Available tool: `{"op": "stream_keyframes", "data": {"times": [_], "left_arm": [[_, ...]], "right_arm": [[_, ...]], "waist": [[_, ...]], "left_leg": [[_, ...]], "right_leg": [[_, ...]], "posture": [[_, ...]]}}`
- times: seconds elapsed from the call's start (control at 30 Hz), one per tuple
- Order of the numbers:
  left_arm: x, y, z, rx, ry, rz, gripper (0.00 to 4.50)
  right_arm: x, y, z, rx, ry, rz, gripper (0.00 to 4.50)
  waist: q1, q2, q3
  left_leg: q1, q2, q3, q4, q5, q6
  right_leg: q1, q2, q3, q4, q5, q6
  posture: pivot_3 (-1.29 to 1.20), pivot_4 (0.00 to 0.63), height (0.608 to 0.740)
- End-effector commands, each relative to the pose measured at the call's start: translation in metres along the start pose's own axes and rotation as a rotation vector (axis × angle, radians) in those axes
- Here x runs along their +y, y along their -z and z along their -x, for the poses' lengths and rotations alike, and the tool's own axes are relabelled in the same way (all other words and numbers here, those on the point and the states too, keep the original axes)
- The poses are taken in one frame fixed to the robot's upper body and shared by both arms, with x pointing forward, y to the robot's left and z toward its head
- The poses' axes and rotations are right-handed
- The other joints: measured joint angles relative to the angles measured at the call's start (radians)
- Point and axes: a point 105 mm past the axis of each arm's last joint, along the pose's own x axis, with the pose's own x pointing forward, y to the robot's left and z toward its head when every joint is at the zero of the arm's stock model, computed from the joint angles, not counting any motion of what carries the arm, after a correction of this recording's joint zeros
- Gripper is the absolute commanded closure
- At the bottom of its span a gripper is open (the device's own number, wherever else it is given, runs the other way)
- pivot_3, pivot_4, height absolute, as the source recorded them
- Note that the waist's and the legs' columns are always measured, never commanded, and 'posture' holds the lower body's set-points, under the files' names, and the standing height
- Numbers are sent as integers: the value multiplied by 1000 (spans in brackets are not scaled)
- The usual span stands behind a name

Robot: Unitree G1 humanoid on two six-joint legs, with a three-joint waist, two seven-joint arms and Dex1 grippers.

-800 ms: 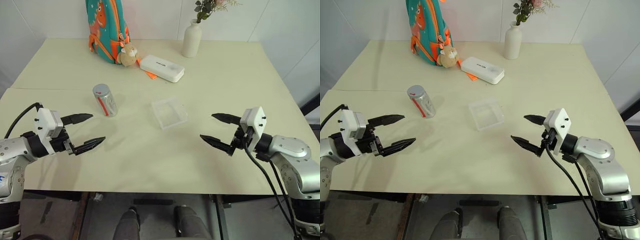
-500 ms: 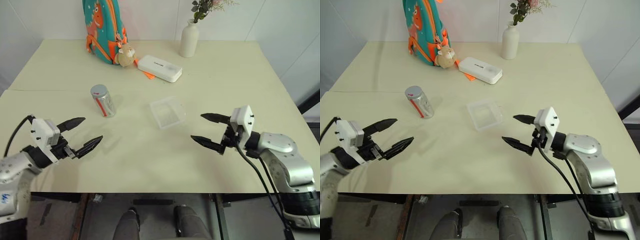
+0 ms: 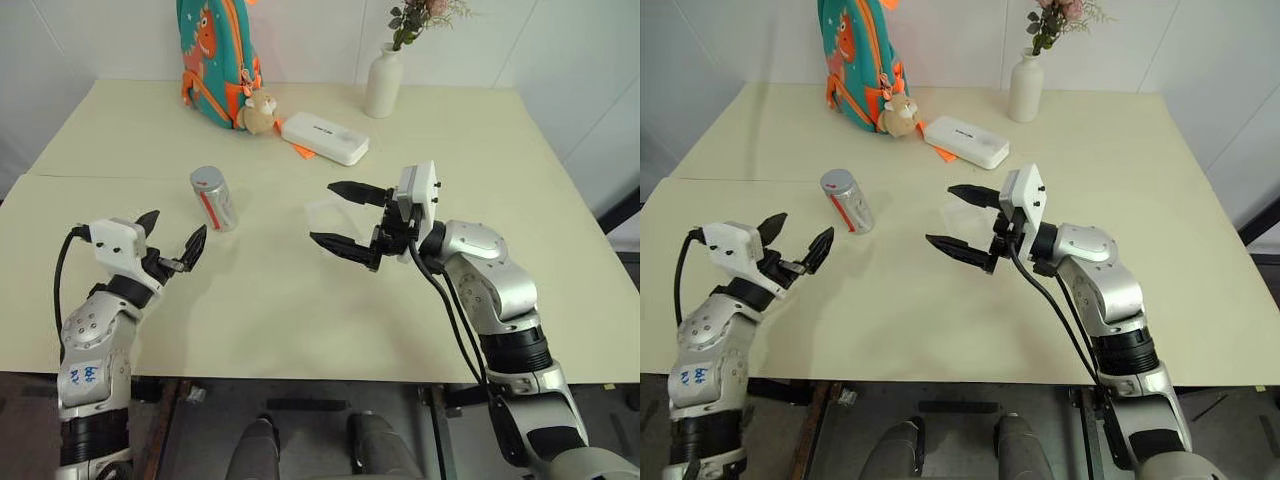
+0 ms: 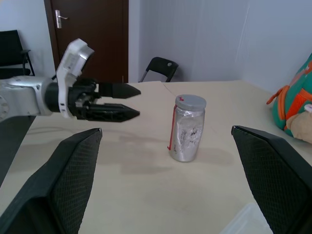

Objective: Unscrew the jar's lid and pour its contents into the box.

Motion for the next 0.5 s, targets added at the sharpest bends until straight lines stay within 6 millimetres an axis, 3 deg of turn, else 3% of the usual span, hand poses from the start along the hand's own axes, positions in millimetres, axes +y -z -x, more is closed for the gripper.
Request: {"op": "stream_keyframes", "data": {"times": [0.03,0.17,0.5], "left_arm": [[6,-7,-13,-38,-2,-33,7],[13,-14,-35,-71,-37,-18,7],[7,-4,-68,-51,39,-6,7]], "right_arm": [[5,-16,-8,-58,-23,57,0],[5,-18,-7,-71,-4,66,0],[9,-26,-8,-103,39,75,0]], "waist": [[-1,0,0],[-3,0,0],[-7,0,0]], "left_leg": [[0,0,0,0,0,0],[-1,1,0,-1,0,0],[-1,1,1,-1,0,0]], "right_leg": [[0,0,0,0,0,0],[-1,1,0,0,0,0],[-2,1,0,0,0,0]], "posture": [[0,150,740],[0,150,740],[0,150,740]]}}
